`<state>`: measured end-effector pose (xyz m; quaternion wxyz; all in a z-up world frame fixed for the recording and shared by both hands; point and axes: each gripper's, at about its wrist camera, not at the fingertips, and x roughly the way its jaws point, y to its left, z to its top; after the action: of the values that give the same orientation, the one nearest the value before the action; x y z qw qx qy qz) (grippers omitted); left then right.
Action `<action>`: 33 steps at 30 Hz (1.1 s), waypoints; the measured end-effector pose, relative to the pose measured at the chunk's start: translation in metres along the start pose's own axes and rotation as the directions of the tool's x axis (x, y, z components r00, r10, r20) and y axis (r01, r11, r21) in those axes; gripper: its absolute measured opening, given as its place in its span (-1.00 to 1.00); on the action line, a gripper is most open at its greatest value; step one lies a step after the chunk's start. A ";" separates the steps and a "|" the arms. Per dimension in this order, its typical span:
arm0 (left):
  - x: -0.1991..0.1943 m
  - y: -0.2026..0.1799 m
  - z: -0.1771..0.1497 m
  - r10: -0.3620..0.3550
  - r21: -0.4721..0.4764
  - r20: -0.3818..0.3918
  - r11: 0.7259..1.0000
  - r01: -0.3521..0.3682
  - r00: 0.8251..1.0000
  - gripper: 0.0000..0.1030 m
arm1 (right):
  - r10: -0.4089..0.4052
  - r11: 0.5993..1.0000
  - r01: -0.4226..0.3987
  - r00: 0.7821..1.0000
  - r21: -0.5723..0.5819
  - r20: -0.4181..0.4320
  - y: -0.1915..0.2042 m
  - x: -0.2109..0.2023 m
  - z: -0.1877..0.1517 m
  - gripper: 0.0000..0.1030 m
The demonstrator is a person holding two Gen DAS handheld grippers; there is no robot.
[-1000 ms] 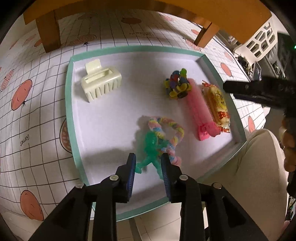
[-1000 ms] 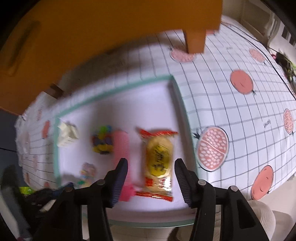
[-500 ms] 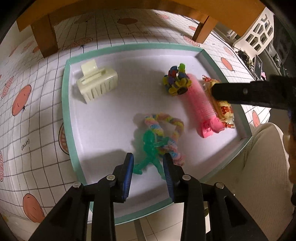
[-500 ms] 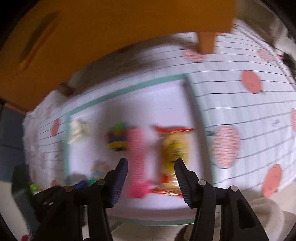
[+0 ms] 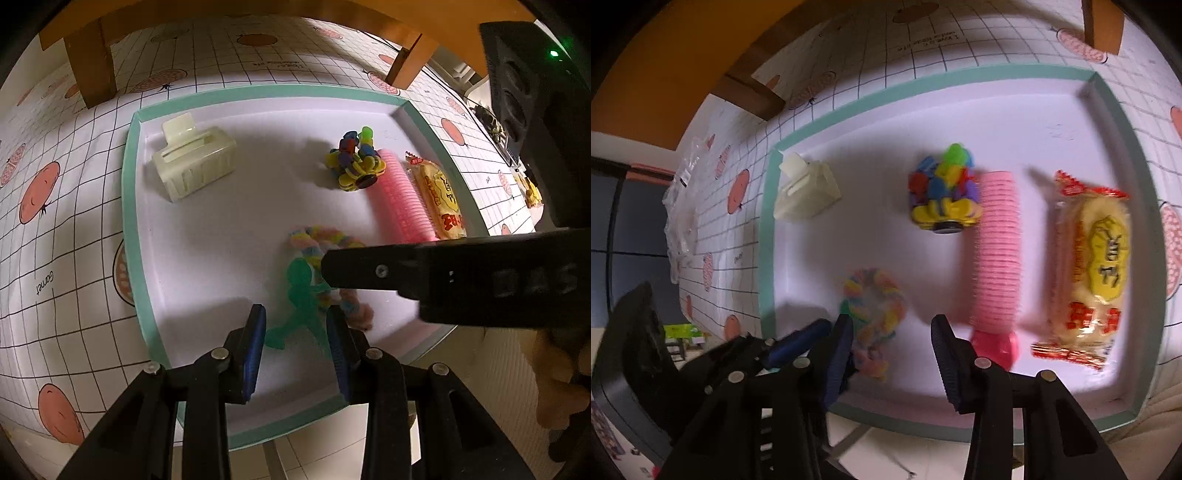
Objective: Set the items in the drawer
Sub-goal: 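Grasp the rainbow ring with the right tool while the left tool holds the green figure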
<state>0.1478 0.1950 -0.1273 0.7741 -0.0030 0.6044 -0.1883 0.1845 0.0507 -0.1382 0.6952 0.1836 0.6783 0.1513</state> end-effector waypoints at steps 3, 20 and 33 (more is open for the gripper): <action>0.000 -0.002 -0.001 0.002 0.004 0.005 1.000 -0.002 1.000 -0.32 | -0.034 0.999 0.034 0.999 -0.016 -0.004 0.002 0.006 0.000 -0.50; 0.005 -0.014 0.005 0.027 0.041 -0.013 0.999 -0.026 1.000 -0.14 | 0.004 1.000 -0.006 0.998 0.029 0.069 -0.017 -0.019 0.001 -0.80; 0.011 -0.029 0.007 0.060 0.099 -0.018 0.993 -0.058 0.998 -0.04 | -0.042 0.999 0.042 0.999 -0.028 -0.006 -0.005 0.005 -0.005 -0.43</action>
<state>0.1480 0.1634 -0.1295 0.7720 0.0549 0.6025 -0.1948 0.1796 0.0488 -0.1449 0.6983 0.1592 0.6823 0.1466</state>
